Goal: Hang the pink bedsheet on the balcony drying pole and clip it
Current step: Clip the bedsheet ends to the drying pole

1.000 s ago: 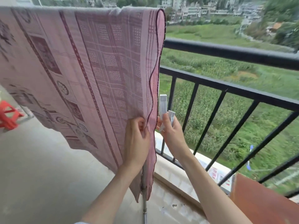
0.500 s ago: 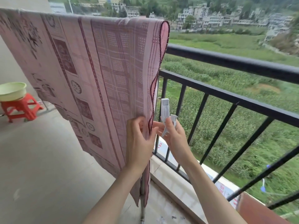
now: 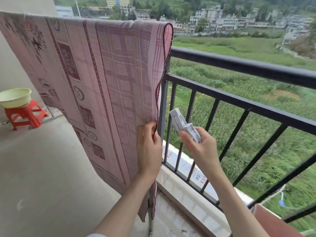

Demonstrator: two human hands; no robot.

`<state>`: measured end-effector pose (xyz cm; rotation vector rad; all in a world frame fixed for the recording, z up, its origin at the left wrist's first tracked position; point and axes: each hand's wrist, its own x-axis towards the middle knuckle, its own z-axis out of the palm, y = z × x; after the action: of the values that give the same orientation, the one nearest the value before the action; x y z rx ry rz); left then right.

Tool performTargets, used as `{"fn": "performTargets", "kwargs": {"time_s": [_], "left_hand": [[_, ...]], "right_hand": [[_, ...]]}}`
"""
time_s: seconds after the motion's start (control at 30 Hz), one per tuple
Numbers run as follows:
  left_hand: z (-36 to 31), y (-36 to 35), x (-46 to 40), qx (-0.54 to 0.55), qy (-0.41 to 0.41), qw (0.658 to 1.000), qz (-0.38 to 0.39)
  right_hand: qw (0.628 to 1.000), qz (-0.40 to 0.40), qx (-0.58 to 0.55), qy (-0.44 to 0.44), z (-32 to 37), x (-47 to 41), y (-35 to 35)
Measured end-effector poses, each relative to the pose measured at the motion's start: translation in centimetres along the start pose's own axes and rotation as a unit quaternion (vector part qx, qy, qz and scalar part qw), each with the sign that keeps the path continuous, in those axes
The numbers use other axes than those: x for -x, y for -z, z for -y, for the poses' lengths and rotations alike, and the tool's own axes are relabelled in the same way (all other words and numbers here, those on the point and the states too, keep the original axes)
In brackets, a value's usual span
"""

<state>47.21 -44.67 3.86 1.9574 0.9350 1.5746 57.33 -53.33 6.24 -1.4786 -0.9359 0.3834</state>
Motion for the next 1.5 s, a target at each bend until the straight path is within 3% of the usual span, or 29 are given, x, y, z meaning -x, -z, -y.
{"fn": "performTargets", "kwargs": {"time_s": [0.13, 0.33, 0.8, 0.97, 1.07, 1.27, 1.37, 1.5], "left_hand": [[0.0, -0.5, 0.6, -0.003, -0.014, 1.0, 0.013], [0.3, -0.5, 0.9, -0.001, -0.035, 0.999, 0.013], [0.3, -0.3, 1.0, 0.014, -0.034, 0.999, 0.032], [1.2, -0.4, 2.0, 0.092, 0.032, 0.994, 0.046], [3.2, -0.2, 4.0, 0.068, 0.057, 0.992, 0.085], [10.0, 0.8, 9.6, -0.079, 0.182, 0.962, 0.188], [13.2, 1.2, 12.0, -0.141, 0.241, 0.919, 0.279], [15.6, 0.7, 13.8, -0.17, 0.29, 0.882, 0.329]], "right_hand": [[0.99, 0.017, 0.127, 0.064, 1.2, 1.0, 1.0], [0.966, 0.049, 0.22, 0.124, 3.0, 0.4, 1.2], [0.943, 0.097, 0.291, 0.128, 4.9, -2.9, -0.1], [0.988, 0.105, 0.114, 0.017, 2.6, -1.9, 0.2], [0.994, 0.097, 0.025, -0.03, -1.3, -0.4, 0.0], [0.978, 0.048, 0.032, -0.202, -12.8, 4.3, -2.9], [0.948, 0.082, 0.062, -0.3, -17.6, 6.4, -4.6], [0.924, 0.141, 0.136, -0.329, -20.9, 7.8, -6.2]]}}
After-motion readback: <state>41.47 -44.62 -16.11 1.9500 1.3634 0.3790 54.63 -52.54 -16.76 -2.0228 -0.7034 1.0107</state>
